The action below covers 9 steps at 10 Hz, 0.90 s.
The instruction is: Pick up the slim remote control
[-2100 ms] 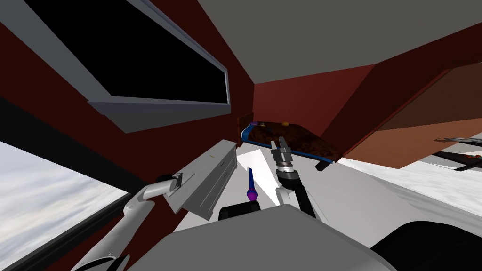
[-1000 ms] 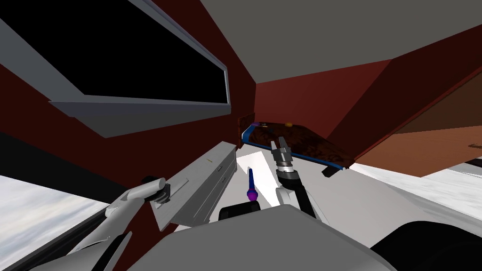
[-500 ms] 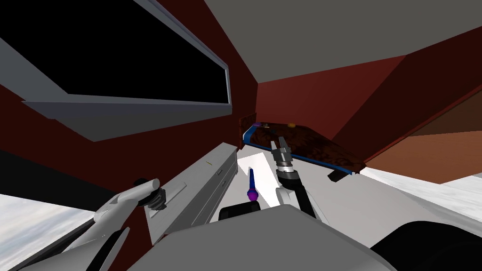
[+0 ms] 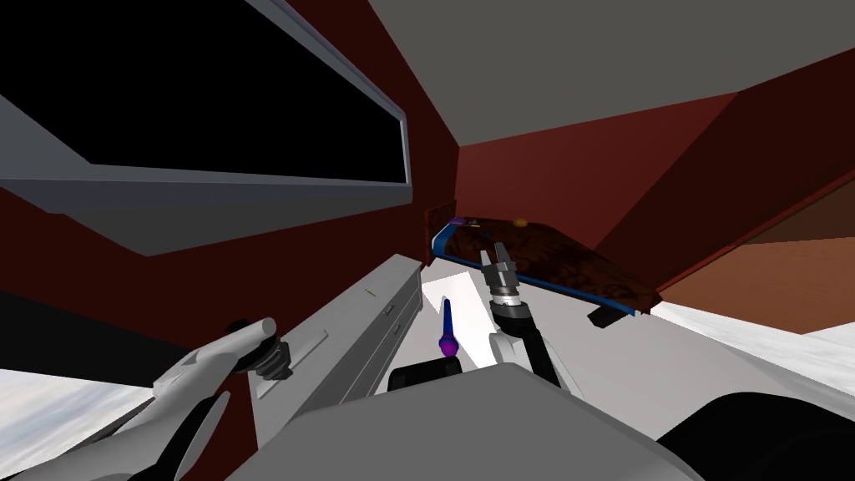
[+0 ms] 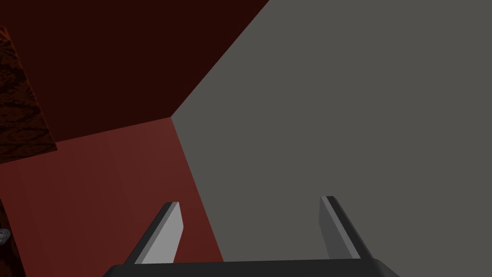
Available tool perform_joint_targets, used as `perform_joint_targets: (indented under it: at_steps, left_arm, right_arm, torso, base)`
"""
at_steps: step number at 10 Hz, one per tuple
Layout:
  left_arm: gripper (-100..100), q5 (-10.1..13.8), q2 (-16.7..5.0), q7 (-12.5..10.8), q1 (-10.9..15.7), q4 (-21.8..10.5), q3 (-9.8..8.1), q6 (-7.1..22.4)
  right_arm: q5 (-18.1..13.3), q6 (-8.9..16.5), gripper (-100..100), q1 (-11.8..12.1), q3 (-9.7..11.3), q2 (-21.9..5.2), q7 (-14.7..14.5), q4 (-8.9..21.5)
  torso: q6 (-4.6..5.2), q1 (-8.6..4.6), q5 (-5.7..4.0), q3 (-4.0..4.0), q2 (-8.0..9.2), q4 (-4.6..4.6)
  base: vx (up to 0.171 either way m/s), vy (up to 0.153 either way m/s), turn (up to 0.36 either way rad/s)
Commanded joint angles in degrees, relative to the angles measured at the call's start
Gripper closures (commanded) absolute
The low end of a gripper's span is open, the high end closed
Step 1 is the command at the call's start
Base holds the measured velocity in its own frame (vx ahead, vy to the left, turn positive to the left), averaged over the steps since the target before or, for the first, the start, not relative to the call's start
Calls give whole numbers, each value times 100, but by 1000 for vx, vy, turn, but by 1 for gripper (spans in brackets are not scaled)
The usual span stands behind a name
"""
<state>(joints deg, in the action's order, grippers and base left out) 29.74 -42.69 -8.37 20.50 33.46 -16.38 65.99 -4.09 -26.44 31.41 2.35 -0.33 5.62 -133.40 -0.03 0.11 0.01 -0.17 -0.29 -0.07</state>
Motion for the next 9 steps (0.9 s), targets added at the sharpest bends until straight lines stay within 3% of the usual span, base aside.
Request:
perform_joint_targets:
  at_steps: [1,5,7,8,9]
  left_arm:
    - [-100,20,-19,-4,75,-174,-44,78]
    - [-100,150,-126,-37,250,-692,-311,514]
    - [-100,145,-107,-67,203,-592,-302,528]
    - [0,145,-109,-61,212,-612,-303,526]
    - [-100,113,15,-62,169,-674,-295,347]
  right_arm:
    - [0,0,0,0,0,0,0,0]
    - [0,0,0,0,0,0,0,0]
    - [0,0,0,0,0,0,0,0]
    - [0,0,0,-1,0,0,0,0]
    - [0,0,0,-1,0,0,0,0]
  torso:
    - [0,0,0,0,0,0]
    - [1,-4,0,-7,-11,-3]
    - [2,-3,0,1,4,0]
    - [1,-3,0,10,20,3]
    - [1,-4,0,15,28,5]
  base:
    - [87,11,34]
    - [101,5,33]
    - [37,6,11]
    - [0,0,0]
    - [9,18,-1]
